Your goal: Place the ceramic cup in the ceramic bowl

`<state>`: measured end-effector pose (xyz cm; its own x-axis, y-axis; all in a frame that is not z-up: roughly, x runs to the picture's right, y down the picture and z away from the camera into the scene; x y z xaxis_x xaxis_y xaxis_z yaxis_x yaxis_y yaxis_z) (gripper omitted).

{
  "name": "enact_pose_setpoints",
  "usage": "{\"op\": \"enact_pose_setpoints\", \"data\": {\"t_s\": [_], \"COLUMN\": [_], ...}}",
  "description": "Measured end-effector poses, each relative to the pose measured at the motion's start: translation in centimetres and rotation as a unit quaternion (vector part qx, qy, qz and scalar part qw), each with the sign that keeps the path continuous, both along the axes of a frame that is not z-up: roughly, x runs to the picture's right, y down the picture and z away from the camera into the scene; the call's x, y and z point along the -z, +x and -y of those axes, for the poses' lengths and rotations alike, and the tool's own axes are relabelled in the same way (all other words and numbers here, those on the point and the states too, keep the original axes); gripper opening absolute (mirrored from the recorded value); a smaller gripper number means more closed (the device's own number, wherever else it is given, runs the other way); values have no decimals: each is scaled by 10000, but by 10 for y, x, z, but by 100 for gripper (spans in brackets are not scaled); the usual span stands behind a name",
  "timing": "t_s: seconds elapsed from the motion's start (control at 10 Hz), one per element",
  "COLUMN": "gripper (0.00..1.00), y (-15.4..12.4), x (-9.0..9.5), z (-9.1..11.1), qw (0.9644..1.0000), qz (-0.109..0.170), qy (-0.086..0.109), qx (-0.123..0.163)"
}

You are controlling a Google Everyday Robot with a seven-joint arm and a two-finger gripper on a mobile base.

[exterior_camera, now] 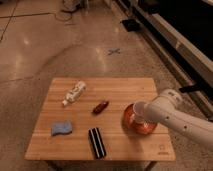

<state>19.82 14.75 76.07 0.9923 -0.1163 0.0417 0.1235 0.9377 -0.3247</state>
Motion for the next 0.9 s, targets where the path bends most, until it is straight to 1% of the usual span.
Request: {"op": "enact_pose_setpoints", "data": {"t_s": [0.1, 0.3, 0.4, 0.5, 0.6, 0.7, 0.8, 0.9], "gripper": [80, 80, 80, 80, 80, 80, 80, 80], "y": [0, 6, 13, 24, 31, 38, 47, 49], "x": [-3, -4, 0, 9, 17, 26, 40, 47], "z": [0, 6, 12, 27, 37, 47, 59, 64], "qw": [10000, 9998, 9996, 9996, 9996, 9997, 9999, 9999], "qz": [-60, -158, -194, -208, -210, -190, -139, -71], "qy": [-17, -12, 5, 58, 79, 65, -25, -139], "qx": [-40, -147, -189, -182, -153, -110, -71, -70]}}
